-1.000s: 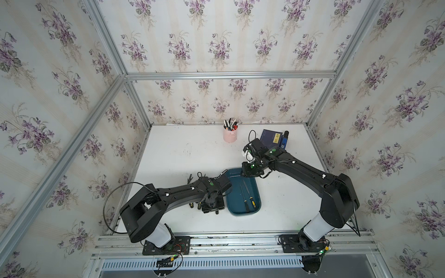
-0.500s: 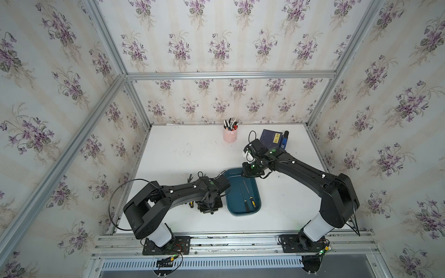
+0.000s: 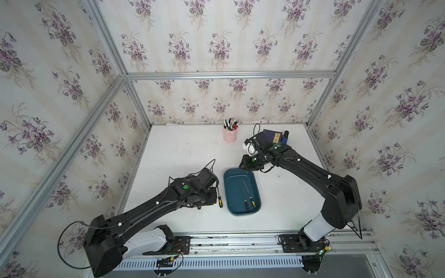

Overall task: Put the file tool into the storage box
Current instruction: Pick up the file tool from the center of the board, then place the file tool in the storage box.

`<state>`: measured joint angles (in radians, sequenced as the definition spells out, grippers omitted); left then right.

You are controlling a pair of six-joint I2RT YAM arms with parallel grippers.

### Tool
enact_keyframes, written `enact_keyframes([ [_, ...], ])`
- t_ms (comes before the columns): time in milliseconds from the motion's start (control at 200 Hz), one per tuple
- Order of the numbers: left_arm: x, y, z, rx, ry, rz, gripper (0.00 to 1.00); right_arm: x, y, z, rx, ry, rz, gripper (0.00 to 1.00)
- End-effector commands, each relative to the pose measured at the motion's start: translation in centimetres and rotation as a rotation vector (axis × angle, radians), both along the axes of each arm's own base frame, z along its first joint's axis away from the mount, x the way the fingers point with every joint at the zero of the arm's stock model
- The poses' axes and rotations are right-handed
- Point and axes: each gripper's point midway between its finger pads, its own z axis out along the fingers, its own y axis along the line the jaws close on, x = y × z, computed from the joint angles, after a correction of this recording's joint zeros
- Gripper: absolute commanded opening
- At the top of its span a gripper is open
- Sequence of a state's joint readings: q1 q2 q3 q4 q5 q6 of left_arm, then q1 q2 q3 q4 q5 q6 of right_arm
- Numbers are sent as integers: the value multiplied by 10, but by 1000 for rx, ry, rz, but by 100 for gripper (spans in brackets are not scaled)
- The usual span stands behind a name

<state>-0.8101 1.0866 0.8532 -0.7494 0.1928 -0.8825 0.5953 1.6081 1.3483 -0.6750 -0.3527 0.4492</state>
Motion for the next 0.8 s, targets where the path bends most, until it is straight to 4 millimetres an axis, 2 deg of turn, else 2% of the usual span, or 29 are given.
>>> enact_keyframes([
  [0,-6,-26,28,-200,-43,-111,12,5,25,37,239,-32,41,33],
  [105,-14,-46,46,-328,-37,-180,11,-8,53,70,469,-32,148,34],
  [205,-13,-52,52,-353,-47,-204,10,-17,67,84,511,-65,207,35],
  [540,-6,-60,52,-350,-49,-209,10,-38,72,56,459,9,241,35],
  [794,-4,-62,51,-342,-46,-214,10,-38,66,41,395,22,224,33],
])
